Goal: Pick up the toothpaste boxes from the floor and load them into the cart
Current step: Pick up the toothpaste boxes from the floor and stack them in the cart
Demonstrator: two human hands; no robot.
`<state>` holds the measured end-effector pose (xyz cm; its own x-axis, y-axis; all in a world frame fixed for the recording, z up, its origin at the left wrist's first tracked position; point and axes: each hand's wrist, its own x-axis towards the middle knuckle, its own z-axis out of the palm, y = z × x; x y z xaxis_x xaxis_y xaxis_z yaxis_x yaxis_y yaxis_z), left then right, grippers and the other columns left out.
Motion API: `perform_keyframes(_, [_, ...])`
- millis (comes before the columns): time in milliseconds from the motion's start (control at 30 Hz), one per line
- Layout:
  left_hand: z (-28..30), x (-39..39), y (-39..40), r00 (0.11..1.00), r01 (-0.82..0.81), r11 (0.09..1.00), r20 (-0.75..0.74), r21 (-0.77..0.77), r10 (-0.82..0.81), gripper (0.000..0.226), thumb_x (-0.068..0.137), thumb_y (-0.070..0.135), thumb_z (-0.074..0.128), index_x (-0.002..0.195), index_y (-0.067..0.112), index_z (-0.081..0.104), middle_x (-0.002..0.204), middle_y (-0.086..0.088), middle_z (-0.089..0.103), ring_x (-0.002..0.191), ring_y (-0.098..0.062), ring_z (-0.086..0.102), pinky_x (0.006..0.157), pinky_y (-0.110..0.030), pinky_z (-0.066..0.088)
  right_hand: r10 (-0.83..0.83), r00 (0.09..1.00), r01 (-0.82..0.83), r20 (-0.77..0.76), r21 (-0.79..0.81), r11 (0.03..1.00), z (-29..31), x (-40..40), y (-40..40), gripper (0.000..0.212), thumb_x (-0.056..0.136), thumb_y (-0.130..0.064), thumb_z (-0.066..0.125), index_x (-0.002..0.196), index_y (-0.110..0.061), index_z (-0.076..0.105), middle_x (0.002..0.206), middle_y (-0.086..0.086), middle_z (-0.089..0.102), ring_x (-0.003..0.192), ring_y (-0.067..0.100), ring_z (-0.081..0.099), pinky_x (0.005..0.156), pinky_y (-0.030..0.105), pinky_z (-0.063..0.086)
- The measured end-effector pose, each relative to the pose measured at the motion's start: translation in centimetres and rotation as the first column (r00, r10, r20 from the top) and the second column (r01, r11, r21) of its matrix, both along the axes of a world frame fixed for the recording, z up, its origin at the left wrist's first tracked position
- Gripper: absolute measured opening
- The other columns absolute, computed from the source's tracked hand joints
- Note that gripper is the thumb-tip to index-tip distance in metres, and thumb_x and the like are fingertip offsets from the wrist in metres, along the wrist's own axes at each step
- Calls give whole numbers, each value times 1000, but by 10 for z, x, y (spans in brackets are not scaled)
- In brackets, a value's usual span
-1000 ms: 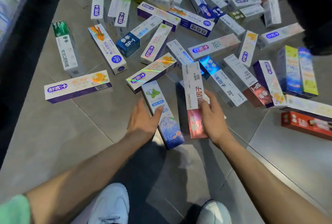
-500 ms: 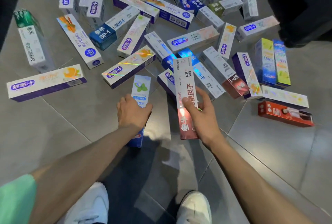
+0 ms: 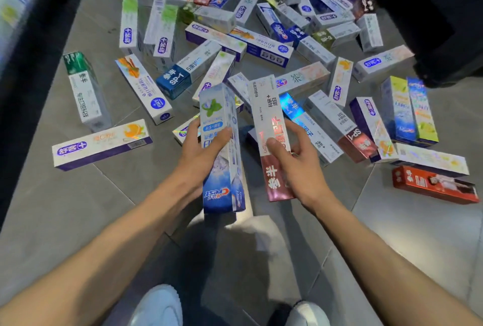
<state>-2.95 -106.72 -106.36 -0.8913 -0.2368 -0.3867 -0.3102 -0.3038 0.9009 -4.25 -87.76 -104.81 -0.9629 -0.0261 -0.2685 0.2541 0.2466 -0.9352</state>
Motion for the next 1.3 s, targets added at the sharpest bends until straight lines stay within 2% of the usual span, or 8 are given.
perform_keyframes(100, [40, -14, -14, 998, 15, 999, -64, -43, -17, 46, 93, 24, 71, 133, 28, 50, 119, 1, 72, 109, -25, 70, 94, -50, 56, -15, 999, 14, -31, -56, 998, 34, -7, -16, 51, 87, -46, 71, 134, -43, 50, 123, -1, 70, 99, 22, 73, 91, 49, 58])
perform_keyframes(267, [158, -27, -41, 986, -16, 984, -166, -178, -14, 53, 88, 41, 71, 137, 37, 50, 126, 6, 69, 115, -20, 68, 103, -55, 50, -25, 999, 15, -47, -208, 978, 151, -11, -41, 43, 90, -17, 73, 127, -31, 56, 96, 2, 77, 76, 22, 73, 67, 33, 59])
perform_keyframes(533, [473, 13, -36, 962, -56, 971, -272, -233, -10, 60, 93, 17, 72, 145, 30, 45, 117, 11, 73, 105, -11, 70, 90, -31, 55, 33, 996, -57, -81, -310, 949, 466, 11, -55, 49, 88, -17, 73, 129, -34, 52, 96, 2, 76, 73, 21, 71, 68, 39, 60])
perform_keyframes(700, [683, 54, -10, 967, -70, 988, -254, -141, 32, 63, 83, 28, 71, 141, 36, 46, 117, 5, 74, 112, -23, 69, 101, -52, 52, 63, 991, -100, -122, -333, 937, 672, 56, -41, 53, 91, -7, 67, 138, -23, 46, 106, -1, 77, 86, 17, 75, 70, 26, 59])
perform_keyframes(867, [836, 91, 28, 953, -48, 989, -304, -141, 3, 62, 86, 27, 77, 141, 30, 48, 118, 9, 73, 112, -15, 69, 101, -49, 52, 5, 983, -56, -183, -277, 959, 825, 102, -11, 58, 87, -9, 72, 134, -33, 48, 112, -5, 75, 101, 18, 73, 89, 40, 59])
perform_keyframes(1000, [904, 104, 50, 939, -9, 986, -340, -164, -48, 52, 90, 25, 75, 136, 34, 53, 117, 6, 73, 109, -18, 70, 97, -51, 55, -49, 961, -15, -271, -227, 974, 898, 125, 11, 62, 84, 0, 74, 132, -27, 47, 108, -21, 72, 99, 3, 70, 83, 23, 57])
perform_keyframes(1133, [946, 108, 64, 913, 106, 987, -382, -120, -145, 51, 89, 25, 76, 134, 39, 53, 117, 4, 73, 105, -22, 72, 92, -51, 57, -144, 920, 83, -365, -178, 981, 938, 148, 23, 66, 81, -7, 80, 134, -30, 46, 119, -21, 67, 108, 4, 67, 89, 28, 56])
perform_keyframes(1300, [976, 121, 78, 836, 282, 956, -469, -79, -285, 52, 92, 18, 72, 138, 33, 51, 114, 0, 74, 102, -23, 73, 88, -50, 59, -306, 850, 240, -429, -201, 950, 964, 191, 24, 69, 79, -5, 83, 133, -27, 46, 106, -30, 69, 103, 2, 68, 83, 21, 55])
